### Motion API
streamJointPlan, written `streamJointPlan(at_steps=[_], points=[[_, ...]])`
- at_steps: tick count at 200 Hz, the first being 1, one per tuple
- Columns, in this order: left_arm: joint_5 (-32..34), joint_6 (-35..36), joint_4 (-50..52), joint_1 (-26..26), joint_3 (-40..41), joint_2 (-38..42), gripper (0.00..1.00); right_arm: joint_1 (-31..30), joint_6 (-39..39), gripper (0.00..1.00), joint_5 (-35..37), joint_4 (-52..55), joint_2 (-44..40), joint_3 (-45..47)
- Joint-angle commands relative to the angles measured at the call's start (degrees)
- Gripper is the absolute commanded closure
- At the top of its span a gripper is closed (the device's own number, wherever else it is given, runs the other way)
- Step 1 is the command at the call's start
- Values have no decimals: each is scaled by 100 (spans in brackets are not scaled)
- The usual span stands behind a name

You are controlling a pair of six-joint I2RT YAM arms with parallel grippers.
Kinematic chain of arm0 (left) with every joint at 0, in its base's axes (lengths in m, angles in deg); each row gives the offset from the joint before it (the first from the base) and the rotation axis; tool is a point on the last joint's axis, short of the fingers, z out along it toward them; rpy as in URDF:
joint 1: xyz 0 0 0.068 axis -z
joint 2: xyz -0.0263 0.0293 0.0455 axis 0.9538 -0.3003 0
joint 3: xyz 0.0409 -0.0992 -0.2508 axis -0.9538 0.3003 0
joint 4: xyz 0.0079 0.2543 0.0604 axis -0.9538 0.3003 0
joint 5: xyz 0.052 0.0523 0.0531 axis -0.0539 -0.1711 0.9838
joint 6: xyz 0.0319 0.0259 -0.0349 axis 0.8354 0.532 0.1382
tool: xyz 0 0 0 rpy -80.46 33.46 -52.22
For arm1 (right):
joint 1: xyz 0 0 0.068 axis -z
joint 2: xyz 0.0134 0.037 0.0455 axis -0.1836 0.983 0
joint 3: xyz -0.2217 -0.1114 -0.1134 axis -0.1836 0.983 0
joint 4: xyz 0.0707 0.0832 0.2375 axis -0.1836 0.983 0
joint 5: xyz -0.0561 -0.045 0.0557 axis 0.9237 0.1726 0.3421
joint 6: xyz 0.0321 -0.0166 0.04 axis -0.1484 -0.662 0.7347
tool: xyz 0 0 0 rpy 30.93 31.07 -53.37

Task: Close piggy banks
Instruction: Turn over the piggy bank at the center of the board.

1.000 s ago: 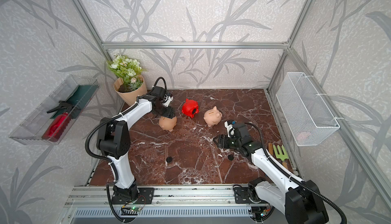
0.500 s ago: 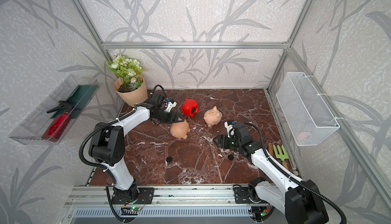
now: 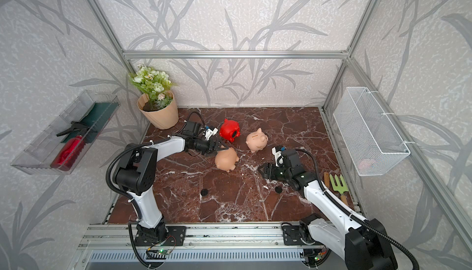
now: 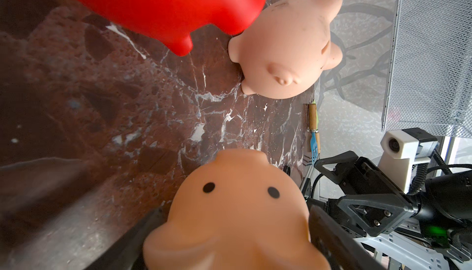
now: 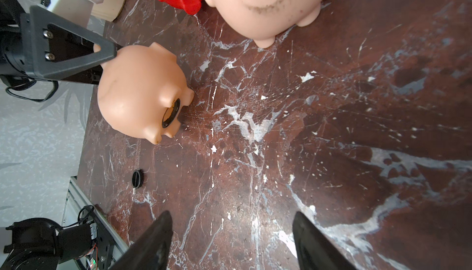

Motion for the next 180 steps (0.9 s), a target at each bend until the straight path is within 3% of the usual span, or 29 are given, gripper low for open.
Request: streamJointPlan(at_steps=[1,24,43,79,110,131,155,180], points=[[-228,190,138,-44,-278,-152,9,18,46,26,416,439,-228,-41],[-99,211,235,-47,-375,-223,1,18,6,26,745,736,-356,-30],[25,376,503,-53,-526,-226,1,18,29,26,1132,1204,-269,-131],[668,948,1485,-71,-1041,-128,1,12,107,26,1156,1467,1,-125],[1031,1248,2042,-115,-1434,56,1,-29,99,36,1230,1468,142,-59],[1094,1282,2186,-110,-1515,246,1,-182,103,37,1541,1655,268,-123],[1155,1232,2143,-90,-1298,573,1,-447,126,39,1907,1854,487,-215],[1209,1195,2095,-79,-1017,893,1,-578,33,50,2031,2084,851,-399]])
